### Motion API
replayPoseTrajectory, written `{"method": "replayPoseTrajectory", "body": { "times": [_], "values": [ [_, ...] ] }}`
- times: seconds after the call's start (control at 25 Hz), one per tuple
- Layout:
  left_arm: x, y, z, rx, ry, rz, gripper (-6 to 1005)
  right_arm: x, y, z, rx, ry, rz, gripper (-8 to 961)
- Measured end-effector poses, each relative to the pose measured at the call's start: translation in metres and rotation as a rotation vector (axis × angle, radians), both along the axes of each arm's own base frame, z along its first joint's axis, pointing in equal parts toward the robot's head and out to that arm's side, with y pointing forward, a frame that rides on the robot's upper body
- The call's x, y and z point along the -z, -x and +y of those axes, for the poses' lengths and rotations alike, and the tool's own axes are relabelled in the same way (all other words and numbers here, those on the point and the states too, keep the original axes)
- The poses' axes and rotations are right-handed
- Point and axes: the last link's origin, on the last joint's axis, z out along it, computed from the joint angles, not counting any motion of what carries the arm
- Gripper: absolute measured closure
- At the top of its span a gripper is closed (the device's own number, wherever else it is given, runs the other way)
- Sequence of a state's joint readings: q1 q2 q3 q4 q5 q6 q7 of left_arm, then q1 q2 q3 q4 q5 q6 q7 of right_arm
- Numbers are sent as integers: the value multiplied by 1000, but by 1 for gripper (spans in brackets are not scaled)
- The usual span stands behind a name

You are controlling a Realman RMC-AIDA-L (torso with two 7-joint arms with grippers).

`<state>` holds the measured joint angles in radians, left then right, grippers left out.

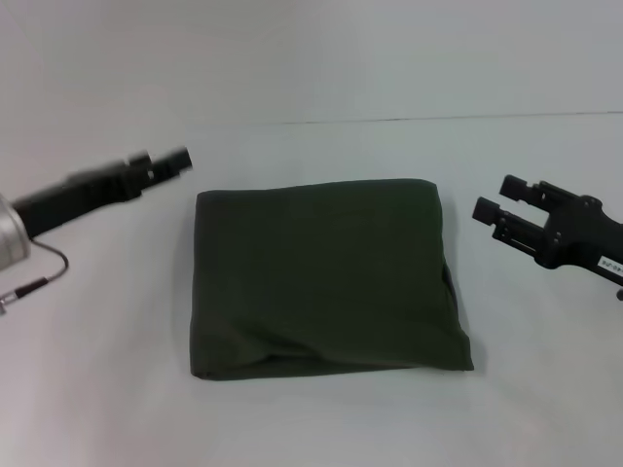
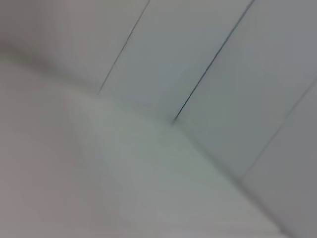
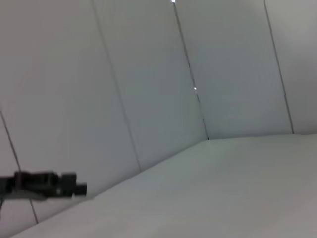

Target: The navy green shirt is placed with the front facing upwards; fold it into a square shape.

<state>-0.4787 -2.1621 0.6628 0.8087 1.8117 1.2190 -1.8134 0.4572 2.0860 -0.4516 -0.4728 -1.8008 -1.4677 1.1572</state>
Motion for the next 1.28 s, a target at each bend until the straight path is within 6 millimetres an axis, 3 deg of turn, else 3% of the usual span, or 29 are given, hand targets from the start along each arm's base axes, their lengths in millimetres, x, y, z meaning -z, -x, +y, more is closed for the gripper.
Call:
{"method": "replayPoseTrajectory", "body": {
  "times": [0.12, 0.24, 0.56, 0.76, 1.28],
  "values": [
    [-12, -8, -6, 136, -74, 15, 263, 0, 5, 1, -32, 9, -15, 305],
    [-21, -10, -11, 211, -63, 46, 202, 2, 9, -1, -85, 48, -49, 211],
    [-21, -24, -44, 519, 250, 191, 37, 14, 32, -30, -356, 206, -106, 73],
    [-14, -20, -68, 627, 380, 218, 44, 33, 38, -45, -435, 318, -143, 9],
    [-20, 13, -102, 614, 320, 211, 49, 74, 47, -48, -483, 426, -184, 9]
  ]
}}
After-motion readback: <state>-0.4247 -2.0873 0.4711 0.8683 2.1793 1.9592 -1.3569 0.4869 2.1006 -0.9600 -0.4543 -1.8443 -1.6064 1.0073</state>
